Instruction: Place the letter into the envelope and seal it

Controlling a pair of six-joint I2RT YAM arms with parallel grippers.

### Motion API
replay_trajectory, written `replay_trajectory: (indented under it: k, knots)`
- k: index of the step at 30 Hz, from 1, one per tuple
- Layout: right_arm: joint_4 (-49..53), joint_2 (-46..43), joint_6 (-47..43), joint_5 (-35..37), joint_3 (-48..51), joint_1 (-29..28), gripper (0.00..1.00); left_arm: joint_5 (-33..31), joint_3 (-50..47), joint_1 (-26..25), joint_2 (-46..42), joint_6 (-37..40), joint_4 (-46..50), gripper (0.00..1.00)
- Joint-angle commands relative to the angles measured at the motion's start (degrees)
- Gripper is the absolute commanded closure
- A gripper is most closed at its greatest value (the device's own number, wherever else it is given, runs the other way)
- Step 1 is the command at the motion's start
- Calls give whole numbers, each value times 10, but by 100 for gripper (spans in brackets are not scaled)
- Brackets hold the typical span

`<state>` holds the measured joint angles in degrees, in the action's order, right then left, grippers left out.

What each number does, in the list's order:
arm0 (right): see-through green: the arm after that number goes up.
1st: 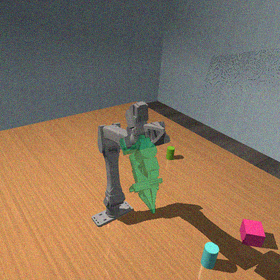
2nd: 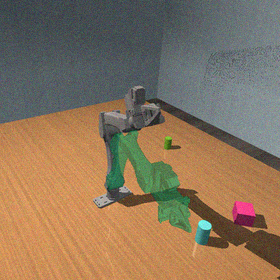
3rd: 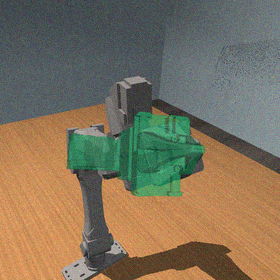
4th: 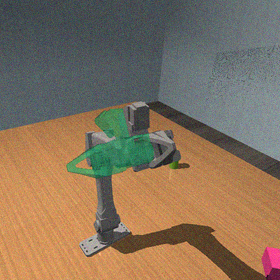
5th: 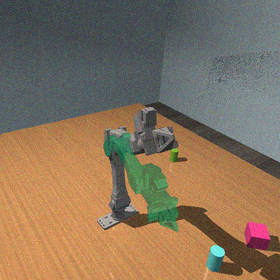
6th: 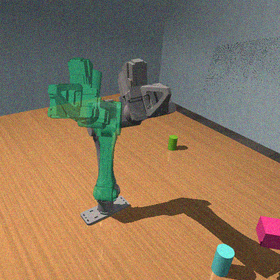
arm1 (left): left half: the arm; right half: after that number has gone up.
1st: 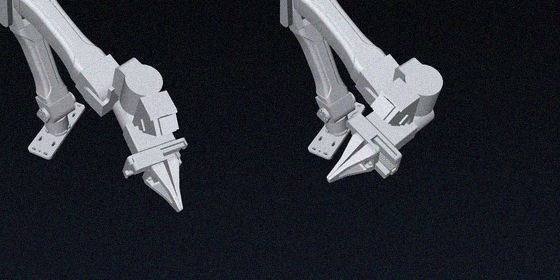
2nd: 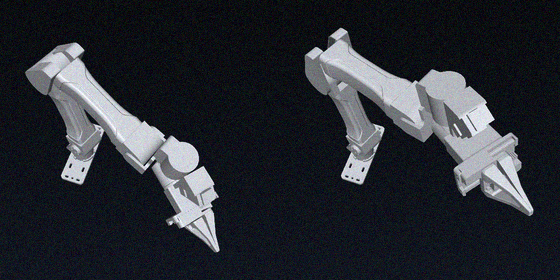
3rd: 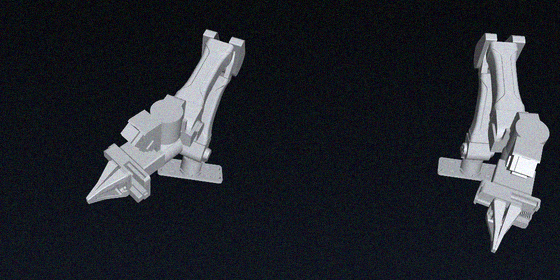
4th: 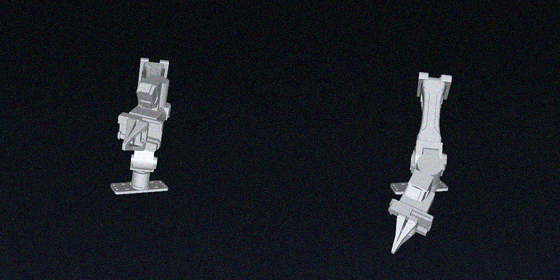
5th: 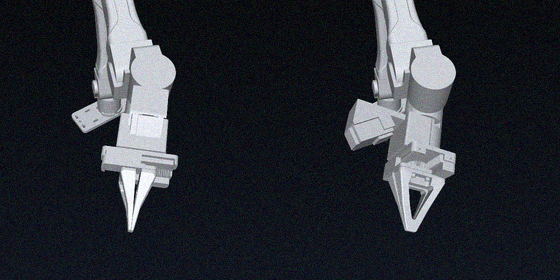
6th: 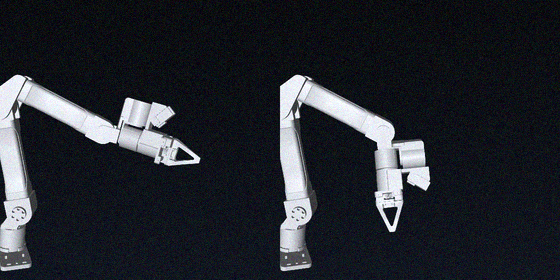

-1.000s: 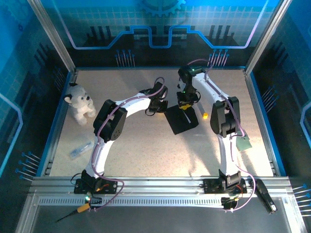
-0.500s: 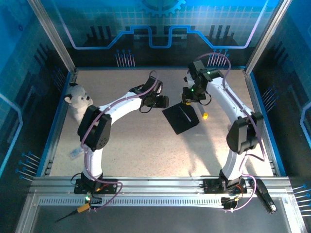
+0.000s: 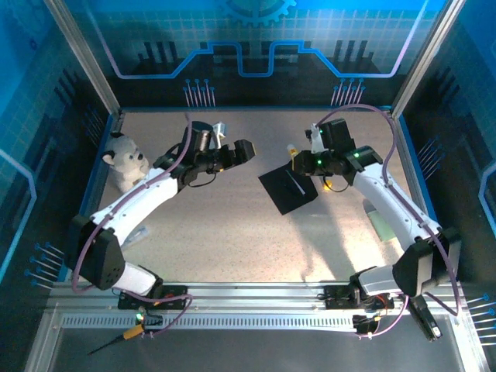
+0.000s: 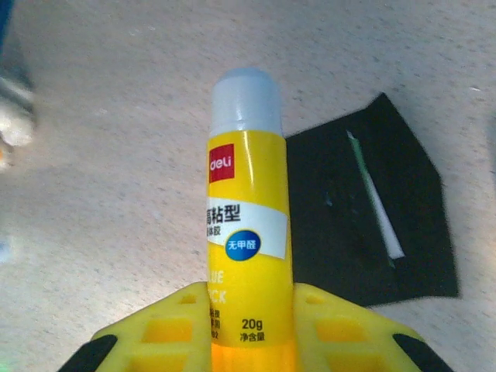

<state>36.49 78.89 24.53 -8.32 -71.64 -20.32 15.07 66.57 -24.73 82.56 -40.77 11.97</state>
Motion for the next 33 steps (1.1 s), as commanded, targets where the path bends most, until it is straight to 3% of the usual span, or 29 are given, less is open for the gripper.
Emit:
replay_trajectory:
  k: [1,10,25,33]
  knots:
    - [-138,-22,37,-60,42,-14,100,84,-49,7,-32,-99,-98,1]
    - [-276,-39,62,-79,91,-69,98,129,-124,9,-51,-158,-225,7]
    - [-309,19,88,-100,69,-129,98,137,-133,6,-37,-184,-294,12]
    - [-331,28,96,-92,71,-152,98,137,-142,4,-19,-204,-330,22]
